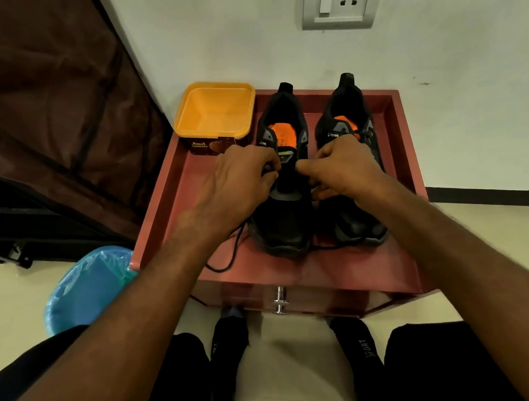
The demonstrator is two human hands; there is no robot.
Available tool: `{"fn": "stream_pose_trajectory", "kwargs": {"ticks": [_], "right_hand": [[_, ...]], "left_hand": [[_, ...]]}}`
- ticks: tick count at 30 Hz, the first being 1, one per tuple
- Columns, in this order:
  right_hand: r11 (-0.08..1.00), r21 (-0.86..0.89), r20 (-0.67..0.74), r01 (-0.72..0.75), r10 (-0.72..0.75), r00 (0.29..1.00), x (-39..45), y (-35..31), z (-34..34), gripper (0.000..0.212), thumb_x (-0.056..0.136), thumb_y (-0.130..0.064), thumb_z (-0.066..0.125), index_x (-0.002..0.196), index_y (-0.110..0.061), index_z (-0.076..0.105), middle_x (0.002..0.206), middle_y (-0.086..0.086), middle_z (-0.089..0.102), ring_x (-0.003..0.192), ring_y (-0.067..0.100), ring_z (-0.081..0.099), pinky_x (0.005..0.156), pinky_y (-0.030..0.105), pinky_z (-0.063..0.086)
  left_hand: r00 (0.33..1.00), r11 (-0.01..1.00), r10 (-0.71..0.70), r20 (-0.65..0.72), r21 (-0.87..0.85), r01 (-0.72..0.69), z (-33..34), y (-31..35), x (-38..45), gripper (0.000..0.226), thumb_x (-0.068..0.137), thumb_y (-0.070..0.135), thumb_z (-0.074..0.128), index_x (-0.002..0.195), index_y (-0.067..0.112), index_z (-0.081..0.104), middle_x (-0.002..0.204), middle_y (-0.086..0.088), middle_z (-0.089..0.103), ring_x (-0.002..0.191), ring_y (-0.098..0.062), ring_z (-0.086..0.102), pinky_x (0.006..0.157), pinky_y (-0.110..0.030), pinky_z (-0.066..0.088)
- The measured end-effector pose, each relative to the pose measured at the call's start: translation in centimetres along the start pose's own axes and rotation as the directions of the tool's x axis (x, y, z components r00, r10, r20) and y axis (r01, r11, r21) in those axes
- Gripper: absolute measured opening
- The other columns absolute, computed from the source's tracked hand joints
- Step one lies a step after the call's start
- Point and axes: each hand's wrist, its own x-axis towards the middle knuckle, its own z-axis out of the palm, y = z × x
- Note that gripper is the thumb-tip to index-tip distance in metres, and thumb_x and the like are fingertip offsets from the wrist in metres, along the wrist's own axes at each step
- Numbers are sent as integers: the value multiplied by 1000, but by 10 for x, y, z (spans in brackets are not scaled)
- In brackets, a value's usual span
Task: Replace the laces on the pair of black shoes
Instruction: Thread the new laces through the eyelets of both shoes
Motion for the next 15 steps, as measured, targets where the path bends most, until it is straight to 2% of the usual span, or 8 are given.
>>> {"fn": "stream_pose_trajectory", "kwargs": {"ticks": [2,6,9,12,15], "right_hand": [[1000,14,5,-5,5,1000,-1,0,0,38,83,-31,82,92,5,72,78,16,75,60,27,75,69,52,65],[1000,9,18,12,-12,1000,-1,0,1,33,85,-33,80,93,-2,72,77,11,76,62,25,76,70,49,66],[999,0,28,32,-32,999,0,1,2,31,85,-33,80,92,-5,71,77,10,75,62,25,76,70,49,66],[999,3,47,42,-42,998,2,1,2,27,87,-32,80,91,-7,71,80,9,75,63,25,76,70,48,66],[998,1,60,57,-57,997,4,2,1,26,87,-32,80,90,-8,71,80,9,75,63,25,76,71,49,66]], "left_hand": [[999,1000,26,-26,2,-26,3,-1,-1,20,97,20,69,115,17,76,99,-4,76,95,-24,70,72,-30,44],[998,998,57,-29,-36,-58,10,-3,0,17,97,22,68,112,20,74,93,0,74,87,-21,68,67,-29,39],[997,997,80,0,13,-80,17,-2,2,19,98,24,66,114,23,73,99,1,70,92,-22,66,66,-32,41],[999,997,32,-7,64,-31,20,-1,7,21,99,26,64,117,25,74,99,2,60,95,-24,63,67,-39,49],[999,999,-53,-13,14,53,26,2,9,16,97,21,68,110,24,77,98,7,45,91,-21,57,60,-32,37]]}}
